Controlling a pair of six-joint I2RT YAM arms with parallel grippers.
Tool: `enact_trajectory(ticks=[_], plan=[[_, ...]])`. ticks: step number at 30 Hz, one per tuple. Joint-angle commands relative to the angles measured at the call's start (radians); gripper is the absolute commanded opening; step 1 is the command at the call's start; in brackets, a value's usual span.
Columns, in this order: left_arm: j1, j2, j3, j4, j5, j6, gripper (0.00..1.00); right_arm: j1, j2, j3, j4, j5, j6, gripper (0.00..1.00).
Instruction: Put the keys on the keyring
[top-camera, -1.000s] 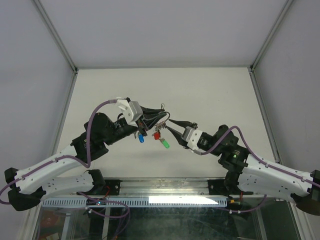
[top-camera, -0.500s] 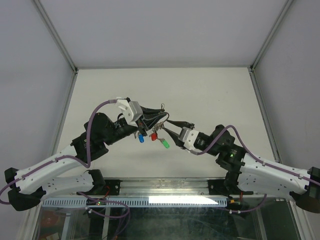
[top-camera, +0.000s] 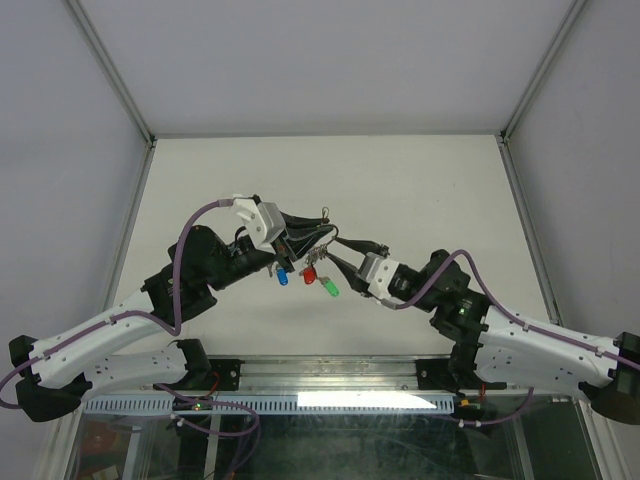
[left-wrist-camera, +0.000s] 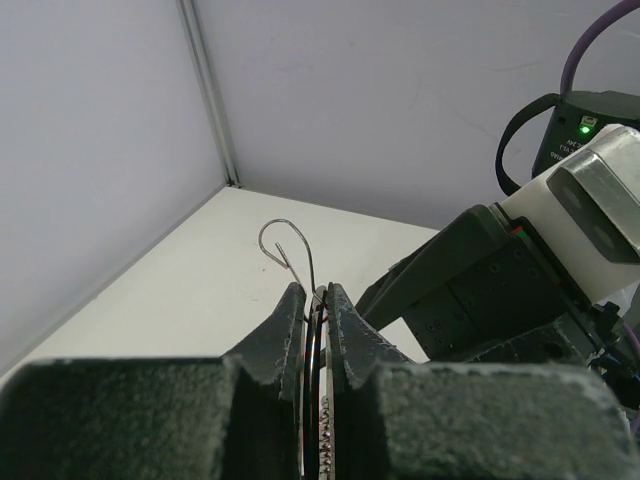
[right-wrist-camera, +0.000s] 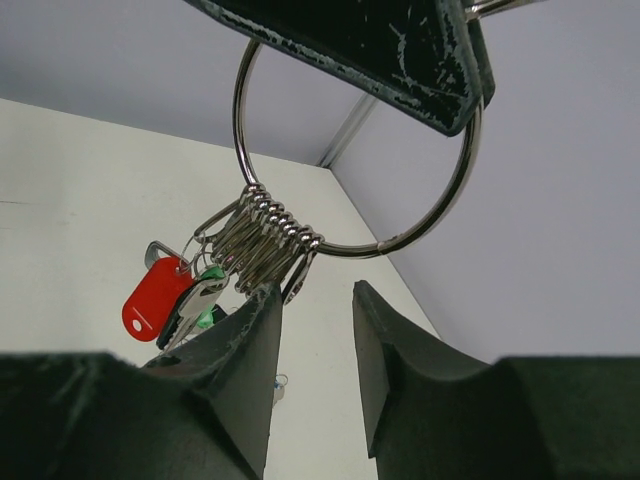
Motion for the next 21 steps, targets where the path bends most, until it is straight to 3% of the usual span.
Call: enact_trajectory(ticks=[1,16,21], plan=[[-0.011,-0.012,0.022,0.077,0.025,-0.016,0.0,0.008,0.014,0.026,0.096,0.026,0.02,0.37],[-0.011,-0.001,0.024,0.082,0.027,-0.017,0.0,0.018,0.032,0.027,0.105,0.014,0.038,0.41],[-0.011,0.003,0.025,0.084,0.028,-0.017,0.0,0.019,0.042,0.035,0.122,0.05,0.044,0.38]])
